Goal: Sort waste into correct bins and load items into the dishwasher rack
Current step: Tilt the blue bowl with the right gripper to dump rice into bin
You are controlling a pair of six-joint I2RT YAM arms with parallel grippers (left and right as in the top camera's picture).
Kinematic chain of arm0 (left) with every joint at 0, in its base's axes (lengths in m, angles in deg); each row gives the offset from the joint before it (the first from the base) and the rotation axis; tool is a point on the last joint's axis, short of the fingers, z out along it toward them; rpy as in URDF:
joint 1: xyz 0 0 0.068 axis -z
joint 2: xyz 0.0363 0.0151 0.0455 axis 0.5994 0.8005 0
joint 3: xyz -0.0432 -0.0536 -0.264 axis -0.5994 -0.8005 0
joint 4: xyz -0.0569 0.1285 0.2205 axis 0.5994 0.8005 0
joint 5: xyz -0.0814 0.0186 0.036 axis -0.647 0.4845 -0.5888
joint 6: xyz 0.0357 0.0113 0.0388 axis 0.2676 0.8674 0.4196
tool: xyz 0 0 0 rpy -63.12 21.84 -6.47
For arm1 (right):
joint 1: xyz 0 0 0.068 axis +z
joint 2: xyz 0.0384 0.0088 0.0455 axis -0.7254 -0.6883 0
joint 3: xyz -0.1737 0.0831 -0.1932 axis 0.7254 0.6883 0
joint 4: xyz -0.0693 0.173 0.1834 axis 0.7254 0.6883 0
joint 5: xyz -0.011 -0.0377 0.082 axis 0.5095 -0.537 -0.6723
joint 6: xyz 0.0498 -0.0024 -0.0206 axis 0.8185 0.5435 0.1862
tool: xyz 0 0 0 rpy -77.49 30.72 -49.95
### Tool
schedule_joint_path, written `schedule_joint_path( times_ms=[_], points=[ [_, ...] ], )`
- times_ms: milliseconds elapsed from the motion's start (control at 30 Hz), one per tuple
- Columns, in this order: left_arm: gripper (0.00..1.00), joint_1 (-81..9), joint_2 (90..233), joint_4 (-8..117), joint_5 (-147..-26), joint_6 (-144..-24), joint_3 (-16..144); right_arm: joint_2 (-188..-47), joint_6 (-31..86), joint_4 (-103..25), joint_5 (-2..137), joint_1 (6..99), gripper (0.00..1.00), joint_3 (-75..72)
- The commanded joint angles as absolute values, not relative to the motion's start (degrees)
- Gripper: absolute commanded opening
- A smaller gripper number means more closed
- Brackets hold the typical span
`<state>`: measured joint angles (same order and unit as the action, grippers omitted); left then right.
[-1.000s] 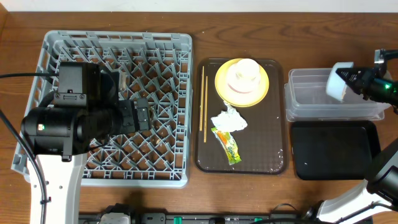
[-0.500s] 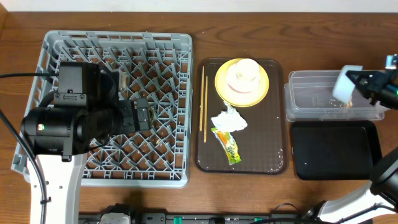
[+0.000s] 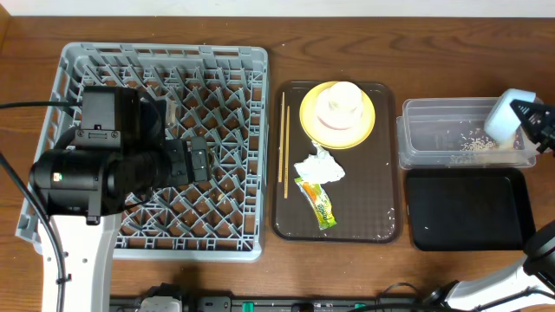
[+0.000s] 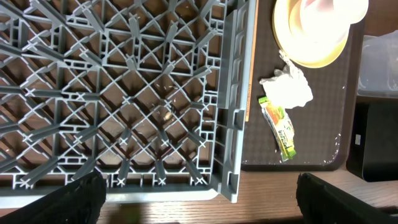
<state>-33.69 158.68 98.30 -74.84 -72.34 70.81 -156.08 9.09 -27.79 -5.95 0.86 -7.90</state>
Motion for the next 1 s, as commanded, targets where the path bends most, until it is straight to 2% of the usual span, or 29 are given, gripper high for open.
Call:
schedule_joint_path(
  times_ms=[0,333,567,667,833,967],
  points=[
    [0.99,-33.9,158.3,98.3,-74.5,-72.3,70.6,-156.1,3.8,-28.1,-10.4,1.7,0.01,-7.5],
    [0.99,-33.9,158.3,98.3,-74.5,-72.3,70.6,-156.1,2.8,-29.3,-7.9,5.8,0.01,-7.5],
    [0.99,-33.9,158.3,98.3,-74.5,-72.3,70.6,-156.1,3.5,-28.2,-13.8,6.2,0.01,-7.5],
    [0.99,-33.9,158.3,98.3,-74.5,-72.3,70.6,-156.1,0.2,-26.2,-13.8,6.0,0.01,-7.1],
    [0.99,-33.9,158.3,98.3,-74.5,-72.3,70.6,-156.1,-13.8,-18.2,-13.8,6.3,0.01,-4.9],
    [0.99,-33.9,158.3,98.3,-74.5,-72.3,70.6,-156.1,-12.4,-23.0,-13.8,5.9,0.01,-4.1]
  ],
)
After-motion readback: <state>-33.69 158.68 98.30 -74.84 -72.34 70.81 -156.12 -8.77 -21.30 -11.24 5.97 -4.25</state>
